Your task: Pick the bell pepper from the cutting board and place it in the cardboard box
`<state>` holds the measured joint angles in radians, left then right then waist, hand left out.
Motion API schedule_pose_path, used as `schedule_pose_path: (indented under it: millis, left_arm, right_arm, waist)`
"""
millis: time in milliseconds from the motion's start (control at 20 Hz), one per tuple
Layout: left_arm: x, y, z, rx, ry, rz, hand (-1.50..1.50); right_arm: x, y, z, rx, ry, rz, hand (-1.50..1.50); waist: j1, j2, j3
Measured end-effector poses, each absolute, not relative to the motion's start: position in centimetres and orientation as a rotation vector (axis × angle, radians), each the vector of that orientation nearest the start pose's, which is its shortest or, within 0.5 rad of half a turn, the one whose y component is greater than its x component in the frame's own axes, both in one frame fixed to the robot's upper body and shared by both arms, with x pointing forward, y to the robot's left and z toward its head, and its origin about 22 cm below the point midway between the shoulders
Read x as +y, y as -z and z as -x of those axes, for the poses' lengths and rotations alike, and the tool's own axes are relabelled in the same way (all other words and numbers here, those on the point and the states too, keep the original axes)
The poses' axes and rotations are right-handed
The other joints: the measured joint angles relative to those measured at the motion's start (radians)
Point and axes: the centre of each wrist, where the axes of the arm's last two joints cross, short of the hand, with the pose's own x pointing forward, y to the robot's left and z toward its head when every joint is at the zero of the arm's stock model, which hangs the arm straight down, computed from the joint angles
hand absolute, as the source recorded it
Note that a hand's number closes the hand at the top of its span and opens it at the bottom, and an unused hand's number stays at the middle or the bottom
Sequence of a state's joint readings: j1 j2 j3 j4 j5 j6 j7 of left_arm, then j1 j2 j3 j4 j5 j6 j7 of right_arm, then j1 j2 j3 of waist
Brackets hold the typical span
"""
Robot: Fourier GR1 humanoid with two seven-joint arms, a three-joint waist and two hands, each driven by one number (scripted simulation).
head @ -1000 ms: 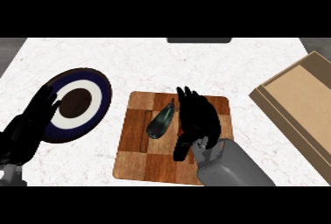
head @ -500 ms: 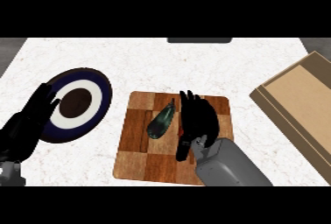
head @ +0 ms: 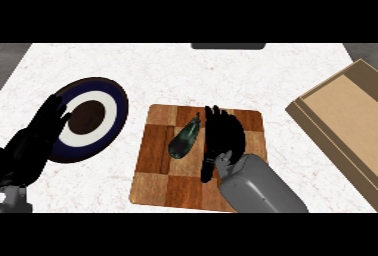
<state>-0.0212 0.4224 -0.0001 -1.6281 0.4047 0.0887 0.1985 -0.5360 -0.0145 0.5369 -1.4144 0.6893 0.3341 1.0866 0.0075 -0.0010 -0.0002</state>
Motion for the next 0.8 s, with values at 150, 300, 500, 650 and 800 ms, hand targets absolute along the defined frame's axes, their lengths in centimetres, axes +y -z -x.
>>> schedule_pose_path:
  millis: [150,300,500,650,800]
  left_arm:
    - [31.6,-5.1,-24.7,-1.443,-0.047,-0.052,0.00]
    - [31.8,-4.7,-24.7,-1.441,-0.051,-0.057,0.00]
    - [31.9,-4.9,-24.5,-1.442,-0.045,-0.054,0.00]
    - [32.4,-5.3,-24.2,-1.445,-0.043,-0.055,0.00]
    - [32.4,-5.5,-24.2,-1.448,-0.041,-0.053,0.00]
  right_arm:
    - [-5.2,-7.9,-29.1,-0.821,-1.142,0.724,-1.50]
    - [-5.6,-7.1,-29.0,-0.801,-1.142,0.722,-1.50]
    - [-6.3,-6.1,-29.0,-0.776,-1.143,0.731,-1.50]
    - [-6.3,-6.2,-29.1,-0.778,-1.136,0.732,-1.50]
    - [-6.2,-5.9,-29.2,-0.772,-1.141,0.735,1.50]
  waist:
    - [-0.002,0.000,0.000]
    - [-0.004,0.000,0.000]
    - [-0.004,0.000,0.000]
    - [-0.003,0.000,0.000]
    - [-0.003,0.000,0.000]
